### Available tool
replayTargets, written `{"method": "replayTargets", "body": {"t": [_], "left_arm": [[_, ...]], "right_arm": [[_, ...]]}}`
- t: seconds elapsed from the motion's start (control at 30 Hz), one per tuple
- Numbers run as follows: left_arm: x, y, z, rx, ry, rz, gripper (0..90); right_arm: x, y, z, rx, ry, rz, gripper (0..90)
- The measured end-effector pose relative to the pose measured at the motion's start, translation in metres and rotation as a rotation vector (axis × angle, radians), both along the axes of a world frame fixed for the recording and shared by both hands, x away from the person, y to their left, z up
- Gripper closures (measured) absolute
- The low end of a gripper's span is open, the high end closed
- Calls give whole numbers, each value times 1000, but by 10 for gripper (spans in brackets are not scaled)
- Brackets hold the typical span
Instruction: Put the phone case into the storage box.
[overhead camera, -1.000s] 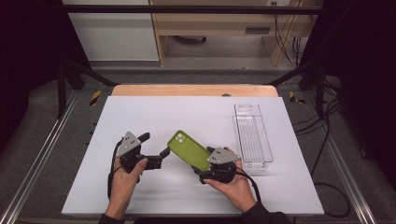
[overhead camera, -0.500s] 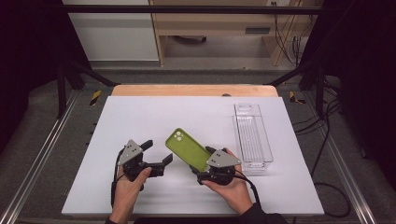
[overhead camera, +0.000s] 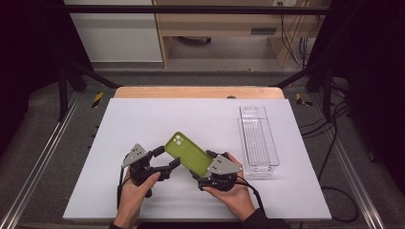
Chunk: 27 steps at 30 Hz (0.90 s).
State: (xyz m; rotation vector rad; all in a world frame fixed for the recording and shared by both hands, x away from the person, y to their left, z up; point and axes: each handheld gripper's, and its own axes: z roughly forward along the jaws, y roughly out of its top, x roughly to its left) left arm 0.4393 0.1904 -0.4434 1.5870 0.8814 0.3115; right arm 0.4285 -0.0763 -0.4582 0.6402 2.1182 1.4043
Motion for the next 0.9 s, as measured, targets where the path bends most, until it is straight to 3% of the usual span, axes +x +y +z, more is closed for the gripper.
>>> {"method": "replayTargets", "body": {"t": [0.1,0.27,0.47,0.63,0.7,0.9], "left_arm": [[1,2,-2,-19,14,-6,257],[3,8,-5,-92,58,17,395],[2,13,-2,-161,102,40,501],[1,14,-2,-181,114,54,579],[-1,14,0,-212,116,59,613],[-4,14,4,-252,114,55,694]], "right_arm": [[0,3,-1,2,0,11,172],[-1,7,-4,5,18,14,170],[1,10,-8,14,42,20,170],[1,12,-10,14,53,23,169],[1,13,-10,14,52,24,169],[0,14,-10,16,53,24,169]]}}
